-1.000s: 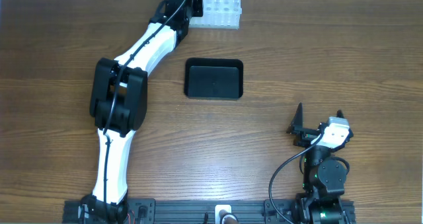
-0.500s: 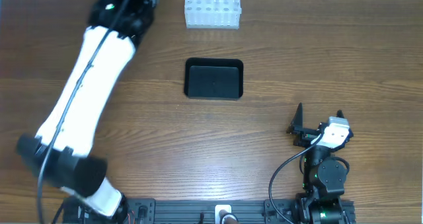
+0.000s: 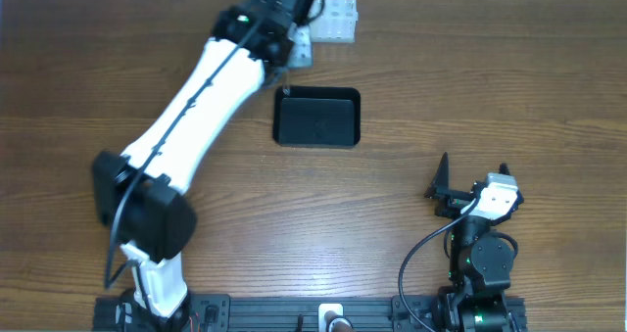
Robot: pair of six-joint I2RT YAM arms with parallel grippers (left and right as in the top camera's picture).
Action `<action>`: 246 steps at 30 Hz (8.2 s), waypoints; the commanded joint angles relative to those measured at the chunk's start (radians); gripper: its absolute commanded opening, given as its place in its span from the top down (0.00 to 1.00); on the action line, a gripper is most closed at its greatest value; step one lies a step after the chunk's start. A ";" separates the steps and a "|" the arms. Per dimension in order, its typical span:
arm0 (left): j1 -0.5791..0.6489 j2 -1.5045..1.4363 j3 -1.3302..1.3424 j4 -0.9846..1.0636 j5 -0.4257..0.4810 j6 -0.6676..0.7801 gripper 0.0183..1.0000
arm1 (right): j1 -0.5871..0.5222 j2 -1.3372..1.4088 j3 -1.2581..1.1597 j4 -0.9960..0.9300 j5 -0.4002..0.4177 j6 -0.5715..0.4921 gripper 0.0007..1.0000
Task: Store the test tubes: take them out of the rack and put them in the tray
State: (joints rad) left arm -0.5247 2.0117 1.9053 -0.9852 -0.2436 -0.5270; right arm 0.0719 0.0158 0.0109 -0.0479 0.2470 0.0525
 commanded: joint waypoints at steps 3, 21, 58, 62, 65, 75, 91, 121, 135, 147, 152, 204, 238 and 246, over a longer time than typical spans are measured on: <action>-0.016 0.118 -0.004 -0.024 0.020 -0.058 0.94 | -0.002 -0.008 -0.006 -0.001 0.016 0.005 0.01; 0.003 0.250 -0.004 -0.042 0.010 -0.053 0.94 | -0.002 -0.008 -0.006 -0.001 0.016 0.006 0.01; 0.006 0.298 -0.003 -0.040 0.029 -0.031 0.72 | -0.002 -0.008 -0.006 -0.001 0.016 0.006 0.01; 0.006 0.286 -0.001 -0.038 0.026 -0.031 0.66 | -0.002 -0.008 -0.006 -0.001 0.016 0.006 0.01; 0.011 0.254 0.019 -0.032 -0.004 -0.029 0.66 | -0.002 -0.008 -0.006 -0.001 0.016 0.006 0.01; 0.044 0.097 0.194 0.120 -0.139 0.101 0.58 | -0.002 -0.008 -0.006 -0.001 0.016 0.005 0.01; 0.139 0.254 0.208 0.583 0.069 0.348 0.15 | -0.002 -0.008 -0.006 -0.001 0.016 0.005 0.01; 0.159 0.409 0.208 0.660 0.161 0.392 0.19 | -0.002 -0.008 -0.006 -0.001 0.016 0.005 0.01; 0.158 0.431 0.208 0.684 0.161 0.392 0.21 | -0.002 -0.008 -0.006 -0.001 0.016 0.005 0.01; 0.154 0.443 0.208 0.690 0.169 0.393 0.35 | -0.002 -0.008 -0.006 -0.001 0.016 0.005 0.01; 0.154 0.443 0.208 0.690 0.174 0.393 0.43 | -0.002 -0.008 -0.006 -0.001 0.016 0.005 0.01; 0.140 0.470 0.209 0.740 0.251 0.393 0.86 | -0.002 -0.008 -0.006 -0.001 0.016 0.006 0.01; 0.098 -0.113 0.208 0.132 0.173 0.177 0.91 | -0.002 -0.008 -0.006 -0.001 0.016 0.005 0.01; 0.015 0.070 0.208 -0.157 0.047 -0.039 0.91 | -0.002 -0.008 -0.006 -0.001 0.016 0.005 0.01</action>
State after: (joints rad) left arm -0.4824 1.9865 2.1242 -1.1137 -0.1322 -0.4503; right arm 0.0719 0.0158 0.0109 -0.0479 0.2470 0.0525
